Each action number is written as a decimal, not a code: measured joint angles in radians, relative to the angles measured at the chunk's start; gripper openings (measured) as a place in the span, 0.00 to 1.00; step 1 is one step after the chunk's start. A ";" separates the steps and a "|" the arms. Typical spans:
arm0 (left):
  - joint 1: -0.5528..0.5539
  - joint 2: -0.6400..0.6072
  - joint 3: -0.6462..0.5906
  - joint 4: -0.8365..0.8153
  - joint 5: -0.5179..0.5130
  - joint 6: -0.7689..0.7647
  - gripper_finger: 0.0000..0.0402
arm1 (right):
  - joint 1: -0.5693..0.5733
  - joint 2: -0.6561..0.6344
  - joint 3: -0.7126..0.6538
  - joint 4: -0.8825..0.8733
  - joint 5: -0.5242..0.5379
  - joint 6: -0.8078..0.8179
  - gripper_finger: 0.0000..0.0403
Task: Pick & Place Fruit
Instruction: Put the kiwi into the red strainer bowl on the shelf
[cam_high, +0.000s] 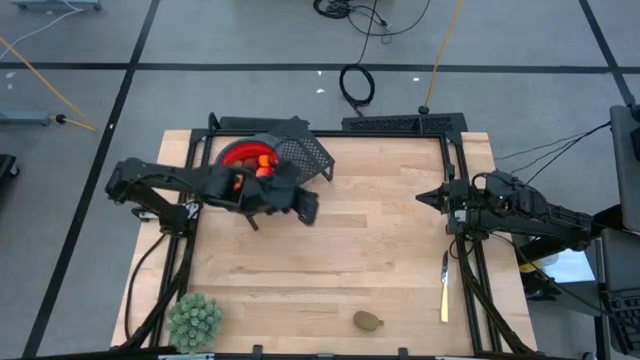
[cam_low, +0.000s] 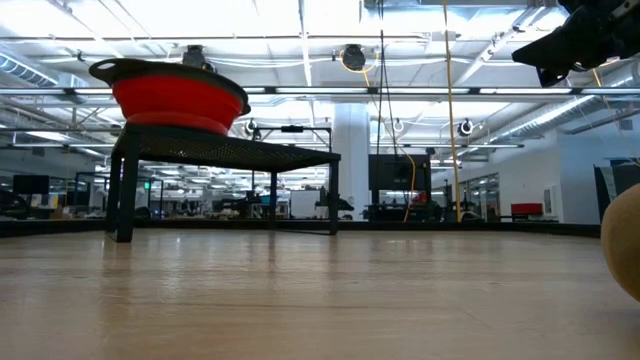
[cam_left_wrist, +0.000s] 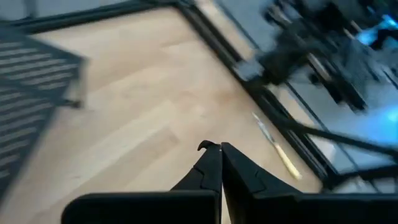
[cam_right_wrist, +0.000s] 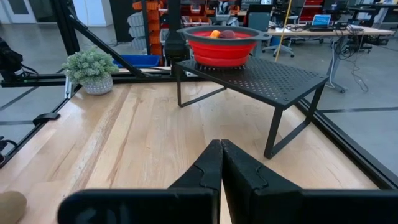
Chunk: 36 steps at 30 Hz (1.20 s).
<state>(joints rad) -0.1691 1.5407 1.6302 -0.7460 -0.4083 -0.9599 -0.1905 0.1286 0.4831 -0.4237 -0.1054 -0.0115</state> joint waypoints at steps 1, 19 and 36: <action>-0.011 0.017 0.000 0.037 0.016 0.033 0.00 | 0.000 0.000 0.000 0.002 0.000 0.000 0.00; -0.174 0.326 0.000 0.577 0.117 0.348 0.00 | 0.000 0.000 0.000 0.007 -0.003 -0.002 0.00; -0.263 0.449 0.000 0.661 0.092 0.418 0.00 | 0.000 0.000 0.000 -0.015 -0.004 -0.048 0.00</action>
<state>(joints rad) -0.4319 1.9900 1.6302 -0.0854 -0.3161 -0.5421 -0.1902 0.1284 0.4831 -0.4387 -0.1093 -0.0594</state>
